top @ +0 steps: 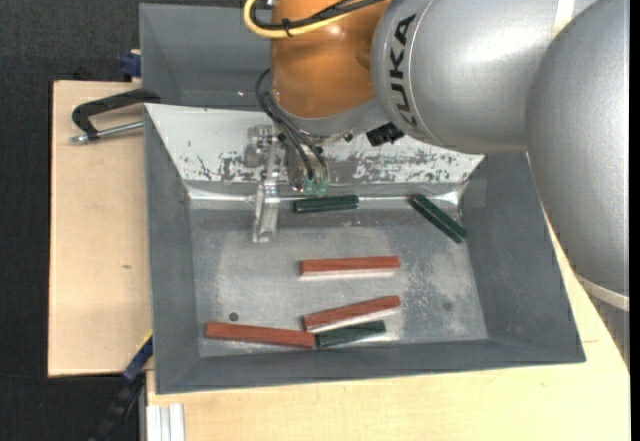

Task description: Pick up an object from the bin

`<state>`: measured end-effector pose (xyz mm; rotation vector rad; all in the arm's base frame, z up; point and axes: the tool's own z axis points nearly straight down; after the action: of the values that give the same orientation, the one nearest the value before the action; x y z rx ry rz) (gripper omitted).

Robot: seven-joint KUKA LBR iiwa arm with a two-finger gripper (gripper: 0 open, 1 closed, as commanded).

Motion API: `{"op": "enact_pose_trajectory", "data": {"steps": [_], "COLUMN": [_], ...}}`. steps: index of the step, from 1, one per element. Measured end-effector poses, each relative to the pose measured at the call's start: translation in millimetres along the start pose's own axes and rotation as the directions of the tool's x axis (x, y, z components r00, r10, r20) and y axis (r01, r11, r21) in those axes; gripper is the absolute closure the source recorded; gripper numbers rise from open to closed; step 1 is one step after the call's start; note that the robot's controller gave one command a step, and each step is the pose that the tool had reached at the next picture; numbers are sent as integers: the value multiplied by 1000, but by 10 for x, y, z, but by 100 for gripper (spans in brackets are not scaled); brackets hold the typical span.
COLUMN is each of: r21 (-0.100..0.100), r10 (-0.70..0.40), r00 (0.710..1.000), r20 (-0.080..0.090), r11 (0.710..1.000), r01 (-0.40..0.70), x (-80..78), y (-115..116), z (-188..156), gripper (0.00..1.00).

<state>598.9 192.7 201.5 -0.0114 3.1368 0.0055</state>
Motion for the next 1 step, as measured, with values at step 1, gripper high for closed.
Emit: {"op": "enact_pose_trajectory", "data": {"steps": [1], "r21": [2], "r10": [-191], "r00": [982], "r20": [-12], "r11": [982], "r01": [191], "x": [131], "y": [-9], "z": [139], "gripper": [0]}}
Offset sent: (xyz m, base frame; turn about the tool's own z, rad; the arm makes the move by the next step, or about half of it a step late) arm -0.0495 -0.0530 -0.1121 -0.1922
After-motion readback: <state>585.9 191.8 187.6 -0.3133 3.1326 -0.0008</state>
